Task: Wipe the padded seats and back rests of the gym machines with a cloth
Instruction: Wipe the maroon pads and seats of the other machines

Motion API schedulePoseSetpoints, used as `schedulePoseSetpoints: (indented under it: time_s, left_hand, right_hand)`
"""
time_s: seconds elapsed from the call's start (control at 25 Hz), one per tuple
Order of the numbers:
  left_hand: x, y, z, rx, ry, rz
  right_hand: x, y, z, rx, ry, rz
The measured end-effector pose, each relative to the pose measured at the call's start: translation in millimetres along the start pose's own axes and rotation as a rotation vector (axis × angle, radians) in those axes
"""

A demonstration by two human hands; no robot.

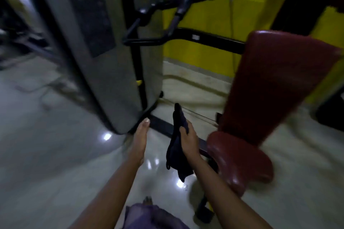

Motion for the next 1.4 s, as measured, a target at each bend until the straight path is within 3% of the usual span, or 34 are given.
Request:
schedulePoseSetpoints:
  time_s: [0.32, 0.72, 0.88, 1.08, 1.4]
  left_hand:
    - [129.0, 306.6, 33.7, 0.306, -0.052, -0.507]
    - [354.6, 667.2, 103.0, 0.555, -0.130, -0.995]
    - [393.1, 761.6, 109.0, 0.605, -0.172, -1.108]
    - [362.3, 873.4, 102.9, 0.618, -0.113, -1.108]
    - [251.7, 1096.3, -25.6, 0.617, -0.145, -1.064]
  right_hand:
    - [102.4, -261.8, 104.2, -0.072, 0.198, 0.600]
    - [347.3, -592.0, 213.5, -0.095, 0.339, 1.149]
    - [412.1, -691.3, 257.5, -0.108, 0.381, 1.263]
    - [432.0, -824.1, 281.7, -0.117, 0.396, 1.324]
    - [349.9, -1090.5, 362.5, -0.042, 0.493, 1.285]
Point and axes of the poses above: each hand's wrist, its own x-axis away from the middle knuckle, its own y-axis out of the back of the hand, z = x × y, the point moved 10 cm from there along -x, towards the middle knuckle, and after that the axes turned 14 degrees about y, right-handed, at the moved point
